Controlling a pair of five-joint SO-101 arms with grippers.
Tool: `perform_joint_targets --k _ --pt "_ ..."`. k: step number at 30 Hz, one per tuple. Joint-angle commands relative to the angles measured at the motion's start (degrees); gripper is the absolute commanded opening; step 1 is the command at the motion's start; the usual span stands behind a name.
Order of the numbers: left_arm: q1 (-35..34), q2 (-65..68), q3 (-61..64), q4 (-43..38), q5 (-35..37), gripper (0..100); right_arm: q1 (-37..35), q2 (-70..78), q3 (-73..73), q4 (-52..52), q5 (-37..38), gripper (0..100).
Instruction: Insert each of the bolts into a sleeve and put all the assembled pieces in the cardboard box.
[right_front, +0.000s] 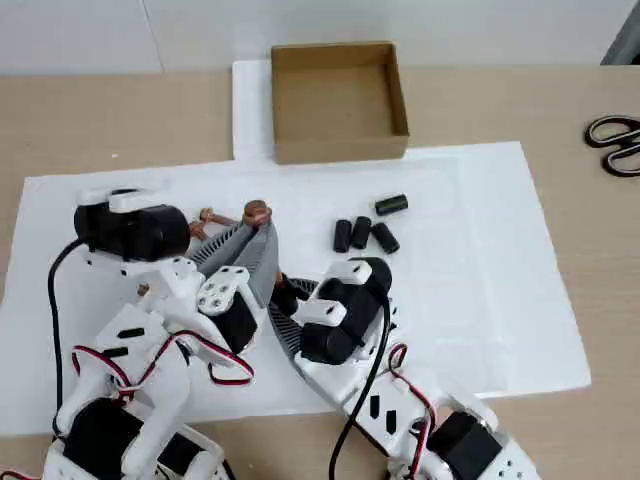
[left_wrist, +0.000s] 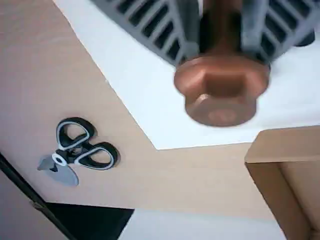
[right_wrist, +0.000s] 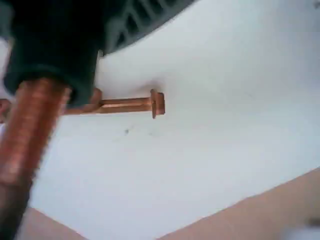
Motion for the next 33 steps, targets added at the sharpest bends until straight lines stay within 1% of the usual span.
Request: perform_joint_targets --k 1,6,11,18,24,28,33 --pt "1.8 0.4 0.2 0.9 0.6 0 0.5 -0.1 -4.4 -2.5 0.9 0.4" --pt "2.1 0.4 0.0 2.8 0.5 0 0.6 -0.1 -4.4 -2.4 0.9 0.4" --pt "4.7 0.3 0.0 5.8 0.5 0 3.0 -0.1 -4.4 -2.6 0.8 0.4" --pt "6.4 0.4 0.1 6.2 -1.1 0 3.3 -0.3 -4.5 -2.6 0.8 0.4" --pt "10.5 0.4 0.5 11.5 -1.4 0 3.3 -0.4 -4.5 -2.6 0.8 0.4" --pt "10.8 0.4 2.2 12.6 -5.5 0 3.3 -0.3 -4.5 -2.7 0.8 0.4" --pt "10.8 0.4 2.8 12.2 -6.3 0 3.3 -0.3 -4.5 -2.7 0.8 0.4"
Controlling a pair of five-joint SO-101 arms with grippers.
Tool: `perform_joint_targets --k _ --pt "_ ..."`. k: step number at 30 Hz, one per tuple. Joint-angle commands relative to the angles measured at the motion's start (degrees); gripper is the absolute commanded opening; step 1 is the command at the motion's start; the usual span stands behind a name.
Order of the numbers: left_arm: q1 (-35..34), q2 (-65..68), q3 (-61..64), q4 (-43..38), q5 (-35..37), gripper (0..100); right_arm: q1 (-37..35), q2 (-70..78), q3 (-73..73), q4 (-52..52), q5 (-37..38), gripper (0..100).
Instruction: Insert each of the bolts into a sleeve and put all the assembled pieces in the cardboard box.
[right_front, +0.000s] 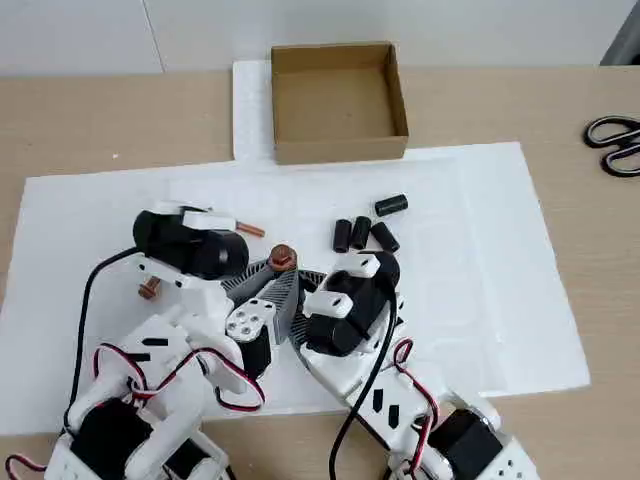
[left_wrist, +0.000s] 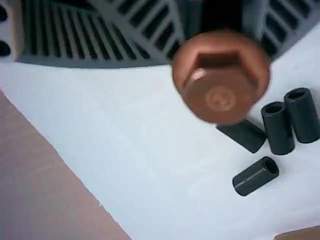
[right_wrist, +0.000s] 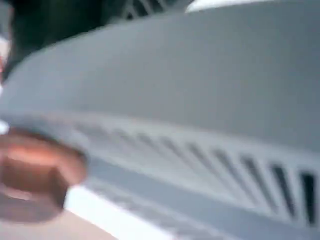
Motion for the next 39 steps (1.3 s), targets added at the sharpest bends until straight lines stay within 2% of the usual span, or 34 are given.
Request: perform_joint_targets --k 1,7,14,21,31,39 --pt "2.5 0.6 1.3 1.7 -0.7 0 0.7 -0.4 -3.7 -2.0 0.6 0.4" --pt "2.3 0.6 2.0 1.7 -0.7 1 0.7 -0.4 -3.7 -2.0 0.6 0.4" --pt "2.3 0.9 2.0 1.7 -0.5 18 0.7 -0.5 -3.7 -2.0 0.6 0.4" --pt "1.5 1.0 1.6 1.6 -0.8 18 0.7 -0.5 -3.7 -1.9 0.6 0.4" --pt "-8.7 1.1 2.0 -3.3 -9.7 18 0.7 -0.3 -3.7 -1.9 0.4 0.4" --pt "-9.2 1.1 1.4 -4.1 -9.8 18 0.6 -0.2 -3.7 -1.7 0.4 0.4"
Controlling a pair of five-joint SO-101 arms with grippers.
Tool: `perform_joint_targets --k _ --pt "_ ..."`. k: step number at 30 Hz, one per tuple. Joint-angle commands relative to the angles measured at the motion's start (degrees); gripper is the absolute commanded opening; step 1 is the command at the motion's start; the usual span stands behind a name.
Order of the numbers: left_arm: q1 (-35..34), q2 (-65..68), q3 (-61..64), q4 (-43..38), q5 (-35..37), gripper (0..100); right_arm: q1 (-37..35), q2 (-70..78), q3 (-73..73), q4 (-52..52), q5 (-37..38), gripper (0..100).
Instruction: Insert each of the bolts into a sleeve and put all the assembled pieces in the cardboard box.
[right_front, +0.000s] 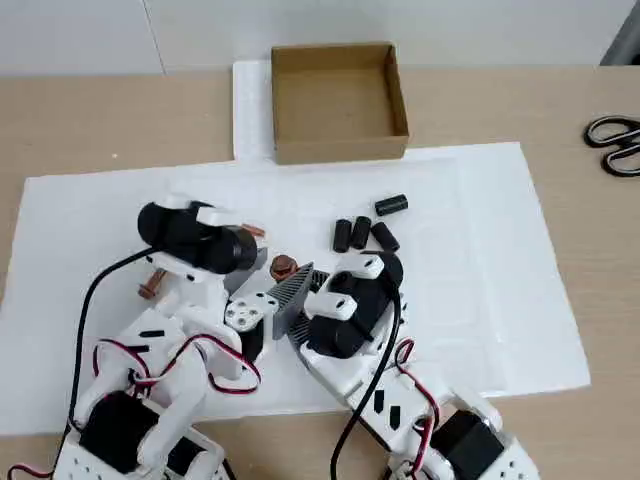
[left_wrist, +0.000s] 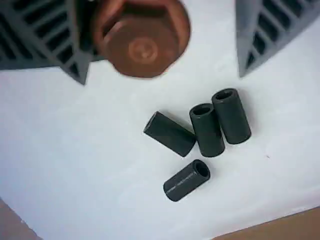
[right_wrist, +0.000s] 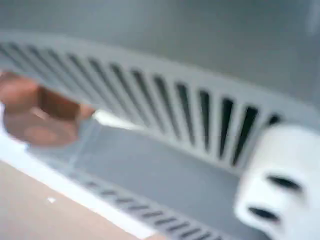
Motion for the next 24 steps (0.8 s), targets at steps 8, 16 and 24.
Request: perform_joint_targets --k 8,16,24 --pt "-0.4 0.5 -7.2 -3.5 2.2 18 0.7 -0.2 -3.1 -1.3 0.4 0.4" --pt "-2.9 4.8 -14.2 -3.6 5.9 18 2.1 -0.1 -1.6 -1.5 0.4 0.4" --pt "-10.8 19.9 -23.3 -7.7 9.6 18 11.2 3.6 -3.3 -1.9 0.1 0.4"
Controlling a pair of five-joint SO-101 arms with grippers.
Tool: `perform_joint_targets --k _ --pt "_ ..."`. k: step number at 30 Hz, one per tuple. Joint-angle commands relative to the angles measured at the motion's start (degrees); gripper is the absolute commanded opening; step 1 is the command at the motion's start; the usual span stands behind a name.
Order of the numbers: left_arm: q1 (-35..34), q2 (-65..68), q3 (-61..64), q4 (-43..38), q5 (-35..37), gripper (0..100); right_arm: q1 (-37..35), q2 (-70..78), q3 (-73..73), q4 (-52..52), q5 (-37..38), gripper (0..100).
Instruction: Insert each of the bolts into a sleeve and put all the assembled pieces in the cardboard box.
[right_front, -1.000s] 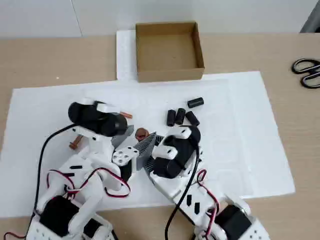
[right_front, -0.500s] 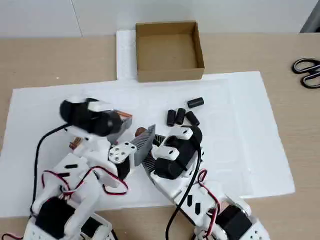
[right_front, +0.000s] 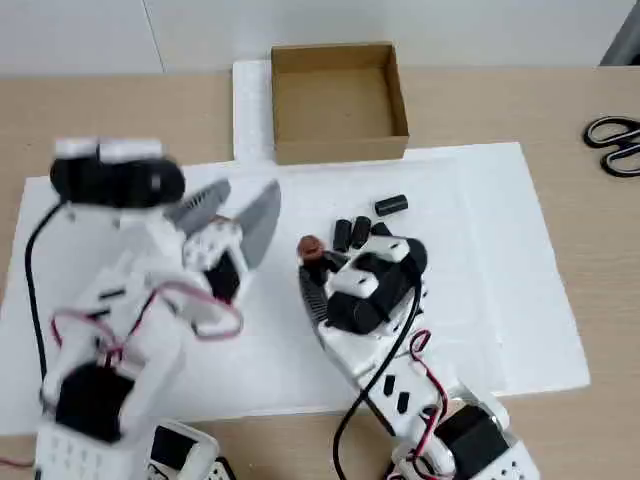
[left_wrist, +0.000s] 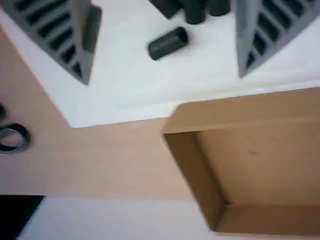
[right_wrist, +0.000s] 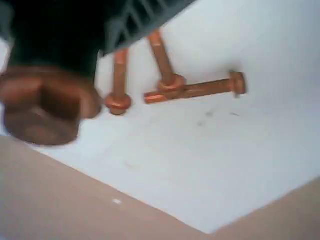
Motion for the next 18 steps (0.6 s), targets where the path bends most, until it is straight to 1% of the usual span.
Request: perform_joint_targets --k 1,5,7,12,18 --pt "-1.0 5.6 -4.4 -3.0 1.3 18 3.2 3.4 -3.6 -2.4 0.0 0.4" --pt "-2.3 10.8 -5.3 -6.9 1.5 18 8.7 11.8 -6.7 -5.1 -4.7 0.5" --pt "-3.3 12.6 -5.3 -8.4 1.6 18 10.9 17.5 -9.7 -5.7 -5.8 0.5" --pt "-3.5 15.7 -5.0 -8.5 2.2 18 14.0 30.9 -18.4 -7.1 -8.5 0.5" --pt "-3.5 18.1 -5.1 -8.5 2.2 18 16.7 45.4 -26.5 -12.0 -8.8 0.5"
